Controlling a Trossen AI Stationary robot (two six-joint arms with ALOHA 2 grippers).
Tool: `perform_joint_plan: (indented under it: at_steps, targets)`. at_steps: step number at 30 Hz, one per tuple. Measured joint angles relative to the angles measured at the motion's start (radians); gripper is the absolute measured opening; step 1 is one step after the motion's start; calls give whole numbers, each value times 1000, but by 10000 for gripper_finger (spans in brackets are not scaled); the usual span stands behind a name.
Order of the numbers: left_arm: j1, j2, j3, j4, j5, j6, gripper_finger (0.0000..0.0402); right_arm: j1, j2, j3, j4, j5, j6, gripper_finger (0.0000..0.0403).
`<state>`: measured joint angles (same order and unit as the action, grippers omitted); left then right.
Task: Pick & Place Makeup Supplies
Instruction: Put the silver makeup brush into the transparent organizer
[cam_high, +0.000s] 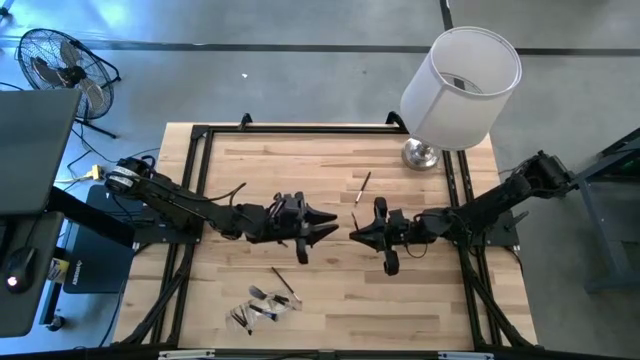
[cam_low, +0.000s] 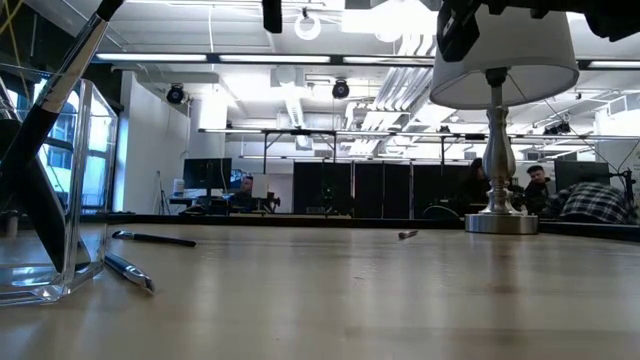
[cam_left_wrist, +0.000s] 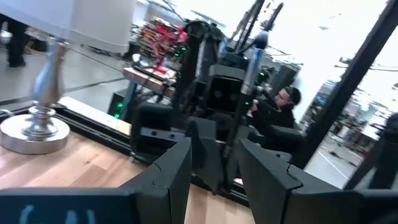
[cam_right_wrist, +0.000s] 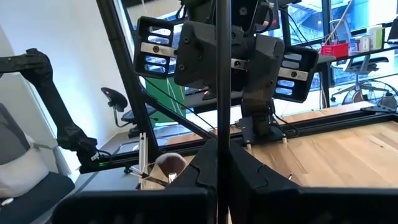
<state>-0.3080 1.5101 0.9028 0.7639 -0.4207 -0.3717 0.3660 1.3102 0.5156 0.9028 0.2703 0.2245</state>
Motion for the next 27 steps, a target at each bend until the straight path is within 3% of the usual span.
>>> perform_joint_plan:
  at_steps: [5,9,15,27]
  targets:
    - [0,44,13,47,14,10,131,-1,0,0,11,0,-9,6]
    - [0,116,88,80,66,112,131,-11,0,0,22,-5,-23,5]
    - [0,204,185,47,58,266,131,-19,-1,0,25,-19,-24,5]
    - [-1,210,213,-26,-12,297,131,-19,-1,0,3,-20,-31,5]
